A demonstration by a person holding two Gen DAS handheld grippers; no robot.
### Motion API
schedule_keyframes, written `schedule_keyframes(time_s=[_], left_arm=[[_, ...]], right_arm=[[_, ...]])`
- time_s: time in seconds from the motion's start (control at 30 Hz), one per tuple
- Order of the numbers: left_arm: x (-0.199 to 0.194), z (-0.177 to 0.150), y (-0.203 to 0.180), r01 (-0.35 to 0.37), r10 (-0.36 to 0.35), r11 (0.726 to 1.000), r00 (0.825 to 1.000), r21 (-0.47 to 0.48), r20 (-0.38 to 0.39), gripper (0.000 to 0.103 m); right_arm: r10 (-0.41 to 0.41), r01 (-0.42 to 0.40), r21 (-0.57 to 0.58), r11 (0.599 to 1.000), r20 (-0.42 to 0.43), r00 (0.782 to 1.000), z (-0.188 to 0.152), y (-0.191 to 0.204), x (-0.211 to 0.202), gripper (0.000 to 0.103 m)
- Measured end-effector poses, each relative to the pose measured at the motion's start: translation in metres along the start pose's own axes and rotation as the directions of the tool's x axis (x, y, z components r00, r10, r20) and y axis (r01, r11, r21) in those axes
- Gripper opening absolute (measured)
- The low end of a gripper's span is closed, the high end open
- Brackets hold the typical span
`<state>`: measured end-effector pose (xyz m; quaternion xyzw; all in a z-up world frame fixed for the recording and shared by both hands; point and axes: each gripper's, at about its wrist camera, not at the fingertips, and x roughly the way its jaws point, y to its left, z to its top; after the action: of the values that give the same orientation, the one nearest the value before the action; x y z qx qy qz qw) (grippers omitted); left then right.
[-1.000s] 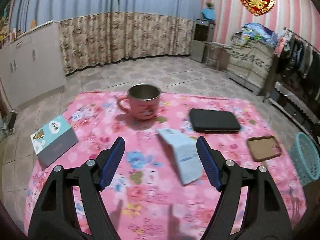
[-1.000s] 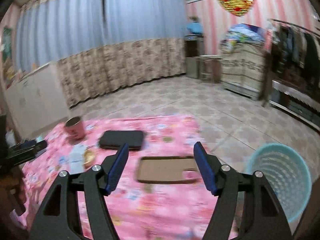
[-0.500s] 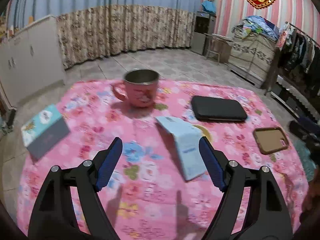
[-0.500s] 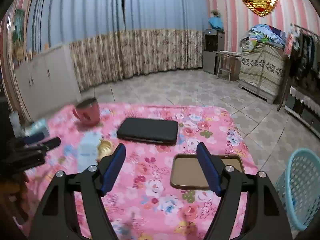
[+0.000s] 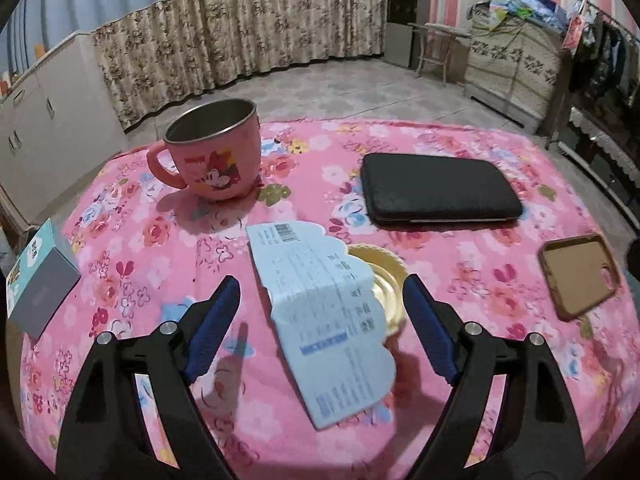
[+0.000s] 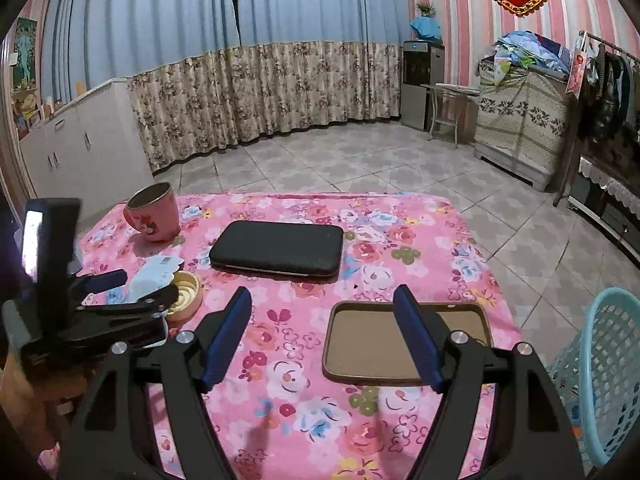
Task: Collect trash
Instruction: 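Grasp the white receipt with the left gripper while the right gripper grasps the yellow lid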
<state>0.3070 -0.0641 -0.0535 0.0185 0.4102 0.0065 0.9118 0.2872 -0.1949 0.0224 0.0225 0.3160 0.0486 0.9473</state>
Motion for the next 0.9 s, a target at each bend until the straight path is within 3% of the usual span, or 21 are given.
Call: schedule_keyframes(time_s=[0.07, 0.13, 0.17, 0.4, 0.6, 0.9], left_arm=[[0.003, 0.001, 0.002, -0.009, 0.009, 1.0, 1.0, -0.017, -0.007, 0.079], [0.004, 0.001, 0.007, 0.001, -0.002, 0.999, 1.0, -0.035, -0.018, 0.064], [0.004, 0.0, 0.008, 0.011, -0.012, 0.999, 1.0, -0.039, -0.022, 0.061], [-0.005, 0.004, 0.021, 0.058, -0.058, 0.997, 0.998, -0.052, -0.003, 0.058], [-0.043, 0.015, 0.071, 0.073, -0.062, 0.988, 0.995, -0.136, 0.081, 0.052], [-0.04, -0.003, 0.128, 0.089, -0.079, 0.975, 0.995, -0.205, 0.056, 0.052]], right_arm=[[0.008, -0.008, -0.015, 1.0, -0.007, 1.0, -0.001, 0.005, 0.003, 0.072], [0.015, -0.015, -0.024, 1.0, -0.014, 1.0, -0.001, 0.009, 0.005, 0.072], [0.017, -0.017, -0.025, 1.0, -0.016, 1.0, -0.001, 0.012, 0.007, 0.072], [0.048, -0.049, -0.021, 0.999, -0.032, 0.998, -0.003, 0.028, 0.01, 0.073], [0.081, -0.082, -0.018, 0.996, -0.057, 0.995, -0.003, 0.047, 0.02, 0.073], [0.107, -0.113, -0.046, 0.993, -0.119, 0.987, 0.002, 0.101, 0.061, 0.073]])
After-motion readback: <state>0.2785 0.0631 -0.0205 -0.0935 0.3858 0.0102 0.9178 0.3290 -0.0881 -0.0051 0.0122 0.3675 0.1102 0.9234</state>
